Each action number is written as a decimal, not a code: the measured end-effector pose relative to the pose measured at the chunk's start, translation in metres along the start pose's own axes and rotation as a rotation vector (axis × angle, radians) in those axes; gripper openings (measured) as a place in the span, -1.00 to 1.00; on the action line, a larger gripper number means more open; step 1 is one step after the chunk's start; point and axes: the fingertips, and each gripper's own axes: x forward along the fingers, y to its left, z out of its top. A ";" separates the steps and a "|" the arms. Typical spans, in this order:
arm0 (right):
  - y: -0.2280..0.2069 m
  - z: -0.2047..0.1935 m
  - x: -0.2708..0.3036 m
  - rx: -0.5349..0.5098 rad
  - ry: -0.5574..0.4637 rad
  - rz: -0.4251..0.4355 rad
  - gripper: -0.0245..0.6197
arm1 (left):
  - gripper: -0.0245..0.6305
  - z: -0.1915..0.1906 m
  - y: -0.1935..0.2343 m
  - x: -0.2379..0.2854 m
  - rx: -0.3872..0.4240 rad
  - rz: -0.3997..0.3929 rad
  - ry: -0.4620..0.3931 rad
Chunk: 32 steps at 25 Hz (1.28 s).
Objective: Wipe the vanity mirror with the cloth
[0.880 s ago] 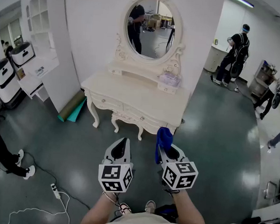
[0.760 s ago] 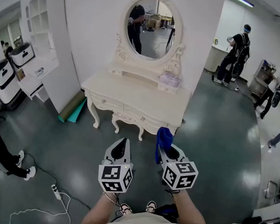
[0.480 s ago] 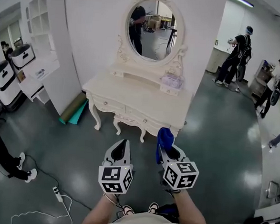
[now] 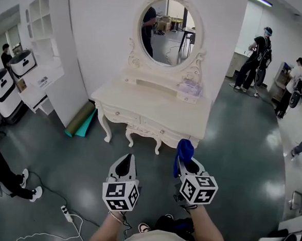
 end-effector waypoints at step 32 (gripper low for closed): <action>-0.096 0.079 0.264 -0.008 0.026 0.033 -0.72 | -0.91 0.041 0.075 0.246 0.000 0.078 -0.014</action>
